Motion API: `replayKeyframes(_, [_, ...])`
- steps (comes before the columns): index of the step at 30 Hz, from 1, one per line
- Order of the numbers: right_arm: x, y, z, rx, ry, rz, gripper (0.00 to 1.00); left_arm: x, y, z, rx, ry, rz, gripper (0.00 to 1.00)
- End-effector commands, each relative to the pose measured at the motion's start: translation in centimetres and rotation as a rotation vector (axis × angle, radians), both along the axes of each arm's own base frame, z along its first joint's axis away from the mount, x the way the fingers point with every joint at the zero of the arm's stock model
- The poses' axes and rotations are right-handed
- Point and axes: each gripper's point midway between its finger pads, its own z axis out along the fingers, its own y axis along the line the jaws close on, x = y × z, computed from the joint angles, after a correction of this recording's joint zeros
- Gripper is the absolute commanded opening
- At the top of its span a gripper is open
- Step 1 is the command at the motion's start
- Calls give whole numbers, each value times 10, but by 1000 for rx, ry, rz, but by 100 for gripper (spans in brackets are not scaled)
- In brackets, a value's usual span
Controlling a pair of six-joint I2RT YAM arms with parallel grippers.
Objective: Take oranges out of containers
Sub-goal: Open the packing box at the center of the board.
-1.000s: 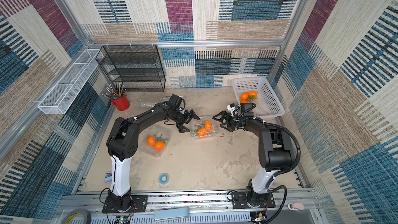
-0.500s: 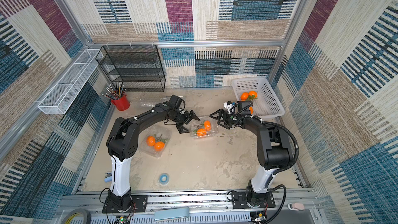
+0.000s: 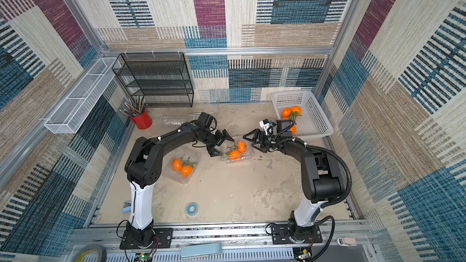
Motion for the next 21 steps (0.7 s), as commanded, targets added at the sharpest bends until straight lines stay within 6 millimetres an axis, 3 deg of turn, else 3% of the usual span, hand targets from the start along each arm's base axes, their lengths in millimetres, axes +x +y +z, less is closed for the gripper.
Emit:
replayKeyframes(1, [-8, 8, 14, 60, -23, 45, 98, 7, -7, 9, -45, -19, -5, 99])
replayKeyframes(17, [-28, 18, 14, 172, 99, 77, 100, 17, -13, 14, -57, -29, 10, 100])
replayKeyframes(21, [-28, 18, 11, 183, 146, 66, 95, 22, -16, 18, -62, -38, 6, 100])
